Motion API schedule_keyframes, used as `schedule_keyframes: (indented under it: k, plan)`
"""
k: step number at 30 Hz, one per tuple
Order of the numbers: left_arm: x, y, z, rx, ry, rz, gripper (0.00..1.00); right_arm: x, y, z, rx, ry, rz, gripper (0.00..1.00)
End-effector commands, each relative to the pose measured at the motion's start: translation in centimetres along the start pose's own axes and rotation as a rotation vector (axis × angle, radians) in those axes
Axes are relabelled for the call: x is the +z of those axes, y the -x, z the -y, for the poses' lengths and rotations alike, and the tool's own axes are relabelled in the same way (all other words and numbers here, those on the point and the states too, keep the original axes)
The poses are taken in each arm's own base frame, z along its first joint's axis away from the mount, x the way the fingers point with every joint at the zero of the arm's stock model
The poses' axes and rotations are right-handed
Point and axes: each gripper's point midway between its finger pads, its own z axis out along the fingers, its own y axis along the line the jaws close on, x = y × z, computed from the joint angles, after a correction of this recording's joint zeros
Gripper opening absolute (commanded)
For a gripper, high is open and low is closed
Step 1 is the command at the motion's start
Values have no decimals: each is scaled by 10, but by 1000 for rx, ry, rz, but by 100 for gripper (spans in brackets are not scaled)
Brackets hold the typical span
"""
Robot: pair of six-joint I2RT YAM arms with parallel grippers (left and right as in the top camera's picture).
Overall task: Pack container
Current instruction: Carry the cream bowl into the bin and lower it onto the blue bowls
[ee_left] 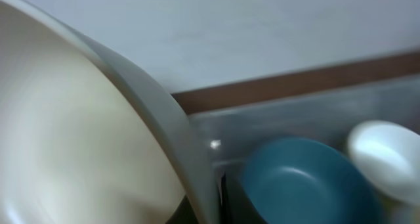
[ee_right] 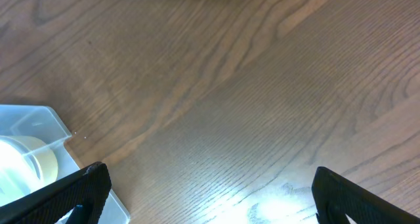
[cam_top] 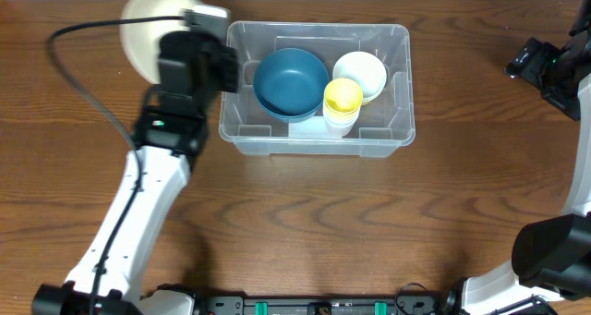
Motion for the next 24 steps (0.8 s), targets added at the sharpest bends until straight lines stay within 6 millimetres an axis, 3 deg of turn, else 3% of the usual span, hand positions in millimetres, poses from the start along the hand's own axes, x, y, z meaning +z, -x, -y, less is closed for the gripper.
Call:
schedule_keyframes:
  k: [1, 15, 24]
  plan:
    - [12, -12, 30, 94, -64, -29, 6, -5, 4, 2, 12, -5, 21, 99]
    - [43, -47, 117, 217, -221, -71, 6, -5, 4, 2, 12, -5, 21, 99]
    - [63, -81, 145, 252, -265, -132, 6, -5, 4, 2, 12, -5, 21, 99]
